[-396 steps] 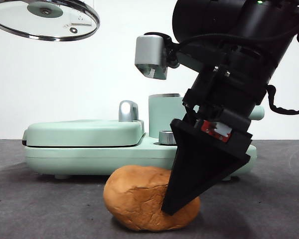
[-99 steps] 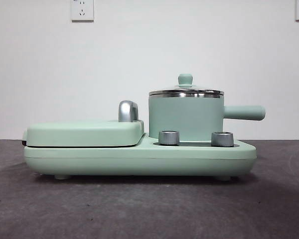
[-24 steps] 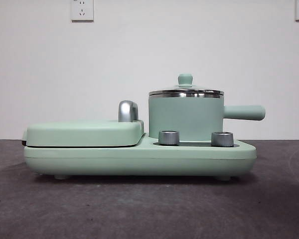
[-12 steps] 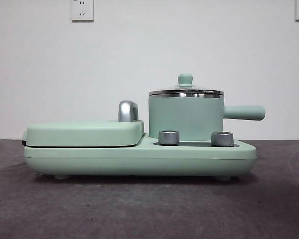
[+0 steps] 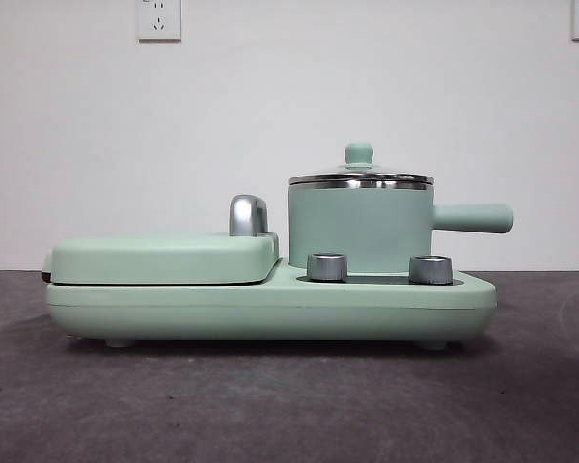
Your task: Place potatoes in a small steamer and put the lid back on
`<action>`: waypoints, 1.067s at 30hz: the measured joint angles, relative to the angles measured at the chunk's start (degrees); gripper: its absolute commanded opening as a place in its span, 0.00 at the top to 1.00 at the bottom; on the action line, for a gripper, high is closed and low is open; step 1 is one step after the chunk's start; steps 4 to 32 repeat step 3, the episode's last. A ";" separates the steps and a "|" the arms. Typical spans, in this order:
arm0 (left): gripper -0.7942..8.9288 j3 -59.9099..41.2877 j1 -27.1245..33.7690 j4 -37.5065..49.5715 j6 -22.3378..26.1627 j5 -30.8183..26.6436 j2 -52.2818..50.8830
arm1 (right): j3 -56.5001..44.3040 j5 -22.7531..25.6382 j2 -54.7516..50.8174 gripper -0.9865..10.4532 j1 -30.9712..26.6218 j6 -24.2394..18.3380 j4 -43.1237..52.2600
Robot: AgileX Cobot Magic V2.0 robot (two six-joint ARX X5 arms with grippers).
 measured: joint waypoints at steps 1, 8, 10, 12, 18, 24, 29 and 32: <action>0.91 0.00 0.00 0.00 0.00 0.00 0.00 | 0.00 0.00 0.00 0.90 0.00 0.00 0.00; 0.91 0.00 0.00 0.00 0.00 0.00 0.00 | 0.00 0.00 0.00 0.90 0.00 0.00 0.00; 0.91 0.00 0.00 0.00 0.00 0.00 0.00 | 0.00 0.00 0.00 0.90 0.00 0.00 0.00; 0.91 0.00 0.00 0.00 0.00 0.00 0.00 | 0.00 0.00 0.00 0.90 0.00 0.00 0.00; 0.91 0.00 0.00 0.00 0.00 0.00 0.00 | 0.00 0.00 0.00 0.90 0.00 0.00 0.00; 0.91 0.00 0.00 0.00 0.00 0.00 0.00 | 0.00 0.00 0.00 0.90 0.00 0.00 0.00; 0.91 0.00 0.00 0.00 0.00 0.00 0.00 | 0.00 0.00 0.00 0.90 0.00 0.00 0.00; 0.91 0.00 0.00 0.00 0.00 0.00 0.00 | 0.00 0.00 0.00 0.90 0.00 0.00 0.00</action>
